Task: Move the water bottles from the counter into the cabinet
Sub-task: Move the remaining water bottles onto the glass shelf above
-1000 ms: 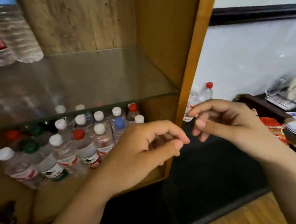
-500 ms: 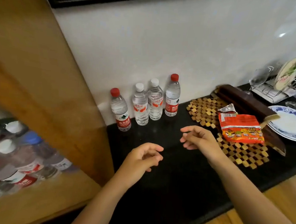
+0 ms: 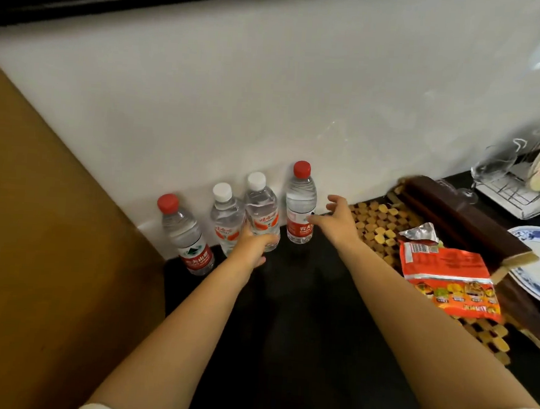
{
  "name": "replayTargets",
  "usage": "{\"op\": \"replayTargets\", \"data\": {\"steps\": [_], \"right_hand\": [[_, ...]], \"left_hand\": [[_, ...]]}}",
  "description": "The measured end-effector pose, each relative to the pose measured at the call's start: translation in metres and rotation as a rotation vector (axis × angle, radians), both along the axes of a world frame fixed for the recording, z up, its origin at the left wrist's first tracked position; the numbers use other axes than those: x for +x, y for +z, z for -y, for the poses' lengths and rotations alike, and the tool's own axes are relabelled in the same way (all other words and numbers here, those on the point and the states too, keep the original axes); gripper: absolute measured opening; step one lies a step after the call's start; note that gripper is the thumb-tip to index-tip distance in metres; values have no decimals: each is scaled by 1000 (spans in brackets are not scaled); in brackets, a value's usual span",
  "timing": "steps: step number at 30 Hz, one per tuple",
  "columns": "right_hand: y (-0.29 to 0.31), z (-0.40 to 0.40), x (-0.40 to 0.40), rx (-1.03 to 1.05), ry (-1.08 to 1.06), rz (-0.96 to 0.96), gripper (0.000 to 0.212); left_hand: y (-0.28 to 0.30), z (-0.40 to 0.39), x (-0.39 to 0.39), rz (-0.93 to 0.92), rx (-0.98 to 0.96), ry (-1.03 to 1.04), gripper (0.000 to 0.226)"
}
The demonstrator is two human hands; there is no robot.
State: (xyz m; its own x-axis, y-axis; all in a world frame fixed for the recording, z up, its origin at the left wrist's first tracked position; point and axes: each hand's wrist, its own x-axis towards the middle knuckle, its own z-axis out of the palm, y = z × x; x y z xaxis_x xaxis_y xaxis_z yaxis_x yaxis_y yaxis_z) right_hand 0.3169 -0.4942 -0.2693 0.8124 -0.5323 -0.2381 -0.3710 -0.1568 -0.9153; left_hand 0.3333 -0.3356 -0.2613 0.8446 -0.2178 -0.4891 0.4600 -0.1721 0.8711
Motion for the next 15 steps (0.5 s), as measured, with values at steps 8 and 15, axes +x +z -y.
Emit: {"op": "replayTargets", "data": {"steps": [8, 15], "right_hand": [[-11, 8, 42, -56, 168, 34, 89], [-18, 6, 48, -366, 258, 32, 73]], "left_hand": [[-28, 17, 36, -19, 138, 63, 49], [-26, 22, 52, 279, 308, -71, 60]]}}
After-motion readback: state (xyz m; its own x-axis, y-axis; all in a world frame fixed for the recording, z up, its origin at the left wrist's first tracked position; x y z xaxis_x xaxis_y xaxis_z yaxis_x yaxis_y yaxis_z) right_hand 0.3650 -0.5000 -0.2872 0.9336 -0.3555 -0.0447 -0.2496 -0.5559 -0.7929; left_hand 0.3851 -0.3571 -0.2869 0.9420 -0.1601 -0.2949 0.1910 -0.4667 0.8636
